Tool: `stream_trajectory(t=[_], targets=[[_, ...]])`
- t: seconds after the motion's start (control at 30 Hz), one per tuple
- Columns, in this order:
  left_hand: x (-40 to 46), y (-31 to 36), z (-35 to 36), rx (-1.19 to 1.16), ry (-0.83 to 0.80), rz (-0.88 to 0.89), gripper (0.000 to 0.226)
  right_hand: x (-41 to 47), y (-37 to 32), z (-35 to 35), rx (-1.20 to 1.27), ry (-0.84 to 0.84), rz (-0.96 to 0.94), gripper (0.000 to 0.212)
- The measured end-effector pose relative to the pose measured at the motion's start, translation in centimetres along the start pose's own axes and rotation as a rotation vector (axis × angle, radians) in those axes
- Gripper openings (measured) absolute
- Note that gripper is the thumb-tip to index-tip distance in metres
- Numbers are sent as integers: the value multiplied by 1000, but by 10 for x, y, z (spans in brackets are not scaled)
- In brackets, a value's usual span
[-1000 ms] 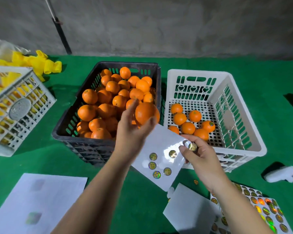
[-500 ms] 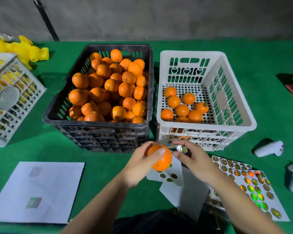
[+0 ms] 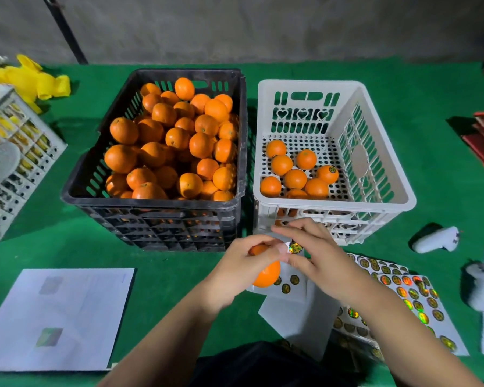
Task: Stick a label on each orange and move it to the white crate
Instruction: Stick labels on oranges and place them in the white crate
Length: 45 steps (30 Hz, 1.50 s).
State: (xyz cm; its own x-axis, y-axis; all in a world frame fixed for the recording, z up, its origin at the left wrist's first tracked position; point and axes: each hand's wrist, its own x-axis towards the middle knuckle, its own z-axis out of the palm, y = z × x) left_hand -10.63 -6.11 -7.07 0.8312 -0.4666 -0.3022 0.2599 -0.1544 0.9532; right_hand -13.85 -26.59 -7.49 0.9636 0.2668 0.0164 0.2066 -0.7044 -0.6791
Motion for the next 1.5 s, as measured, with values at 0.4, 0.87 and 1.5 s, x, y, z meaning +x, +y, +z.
stream_trajectory(t=[0.4, 0.87, 1.5], targets=[[-3, 4, 1, -74, 51, 65, 8, 0, -18, -20, 452, -132, 132, 63], [-9, 7, -1, -81, 93, 47, 9, -4, -18, -1, -37, 389, -127, 25], [-1, 15, 19, -487, 185, -311, 29, -7, -32, 18, 661, 508, 189, 9]])
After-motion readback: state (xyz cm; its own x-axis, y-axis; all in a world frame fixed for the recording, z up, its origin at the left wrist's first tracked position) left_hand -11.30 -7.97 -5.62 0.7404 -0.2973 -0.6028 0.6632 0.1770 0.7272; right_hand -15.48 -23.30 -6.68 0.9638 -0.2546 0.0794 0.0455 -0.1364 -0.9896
